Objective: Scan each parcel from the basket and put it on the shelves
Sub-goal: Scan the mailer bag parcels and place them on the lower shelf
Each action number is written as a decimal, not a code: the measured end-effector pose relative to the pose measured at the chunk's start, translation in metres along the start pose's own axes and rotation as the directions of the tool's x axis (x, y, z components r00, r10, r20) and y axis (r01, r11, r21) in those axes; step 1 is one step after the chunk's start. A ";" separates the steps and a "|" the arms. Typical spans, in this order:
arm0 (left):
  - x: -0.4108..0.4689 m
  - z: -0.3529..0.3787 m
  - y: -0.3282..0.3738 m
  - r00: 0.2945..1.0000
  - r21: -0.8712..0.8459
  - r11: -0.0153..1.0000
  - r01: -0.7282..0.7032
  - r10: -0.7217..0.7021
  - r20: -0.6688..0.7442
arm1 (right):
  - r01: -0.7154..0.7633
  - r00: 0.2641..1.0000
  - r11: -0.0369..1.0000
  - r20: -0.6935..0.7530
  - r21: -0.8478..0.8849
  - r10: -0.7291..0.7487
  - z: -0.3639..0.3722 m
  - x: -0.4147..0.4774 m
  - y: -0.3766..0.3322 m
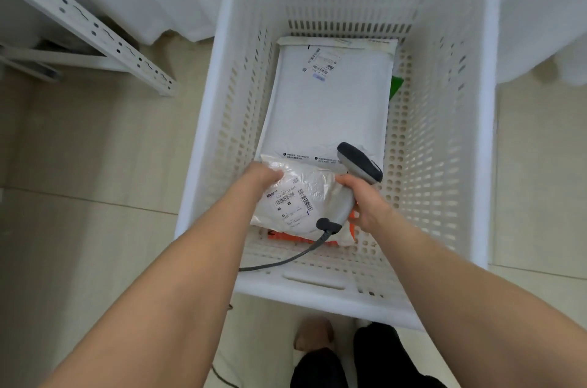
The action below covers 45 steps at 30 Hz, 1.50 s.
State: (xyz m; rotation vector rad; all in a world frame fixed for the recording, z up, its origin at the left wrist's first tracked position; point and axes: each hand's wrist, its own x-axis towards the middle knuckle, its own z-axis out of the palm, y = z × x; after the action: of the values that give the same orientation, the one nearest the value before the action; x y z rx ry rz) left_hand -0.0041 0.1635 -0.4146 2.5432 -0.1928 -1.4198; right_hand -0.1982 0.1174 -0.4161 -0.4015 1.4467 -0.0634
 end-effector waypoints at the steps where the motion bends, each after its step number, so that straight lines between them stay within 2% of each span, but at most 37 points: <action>1: -0.011 -0.009 0.006 1.000 -0.024 1.000 -0.013 0.013 0.007 | 0.029 0.999 0.999 -0.014 0.015 -0.029 0.002 -0.015 -0.006; 6: -0.093 -0.068 0.043 0.985 -0.212 0.966 -0.151 0.130 -0.111 | 0.178 0.984 0.981 -0.028 0.079 -0.176 0.016 -0.105 -0.047; 10: -0.172 -0.127 0.079 0.969 -0.349 0.909 -0.226 0.172 -0.180 | 0.262 0.965 0.952 -0.019 0.159 -0.262 0.030 -0.196 -0.083; 17: -0.310 -0.220 0.120 0.943 -0.437 0.839 -0.326 0.254 -0.214 | 0.362 0.926 0.922 0.061 0.136 -0.373 0.045 -0.358 -0.129; 20: -0.361 -0.252 0.130 0.914 -0.464 0.792 -0.397 0.292 -0.283 | 0.410 0.905 0.903 0.062 0.130 -0.420 0.048 -0.420 -0.145; 25: -0.433 -0.291 0.136 0.848 -0.422 0.770 -0.479 0.280 -0.451 | 0.390 0.905 0.914 0.135 0.115 -0.403 0.052 -0.501 -0.163; 29: -0.482 -0.308 0.131 0.817 -0.507 0.674 -0.537 0.267 -0.511 | 0.328 0.892 0.931 0.274 0.158 -0.361 0.061 -0.553 -0.160; 33: -0.523 -0.316 0.116 0.825 -0.597 0.588 -0.545 0.249 -0.508 | 0.383 0.843 0.874 0.275 0.300 -0.463 0.076 -0.595 -0.154; 37: -0.561 -0.326 0.091 0.816 -0.659 0.487 -0.573 0.270 -0.510 | 0.472 0.803 0.828 0.241 0.302 -0.546 0.071 -0.635 -0.141; 39: -0.580 -0.333 0.078 0.858 -0.750 0.419 -0.512 0.296 -0.420 | 0.521 0.773 0.802 0.237 0.292 -0.588 0.064 -0.652 -0.131; 41: -0.604 -0.337 0.064 0.898 -0.838 0.373 -0.398 0.346 -0.273 | 0.561 0.744 0.780 0.245 0.278 -0.622 0.060 -0.669 -0.120; 43: -0.626 -0.339 0.050 0.896 -0.861 0.365 -0.353 0.398 -0.199 | 0.572 0.735 0.772 0.245 0.277 -0.633 0.058 -0.684 -0.109; 45: -0.641 -0.342 0.036 0.877 -0.865 0.350 -0.360 0.444 -0.185 | 0.569 0.734 0.770 0.244 0.287 -0.634 0.055 -0.697 -0.097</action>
State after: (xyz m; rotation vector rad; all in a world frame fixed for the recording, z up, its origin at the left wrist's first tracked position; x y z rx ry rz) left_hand -0.0490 0.3141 0.2956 1.4016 -0.0495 -0.9953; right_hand -0.2193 0.2355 0.2793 -0.6796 0.9148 -0.6396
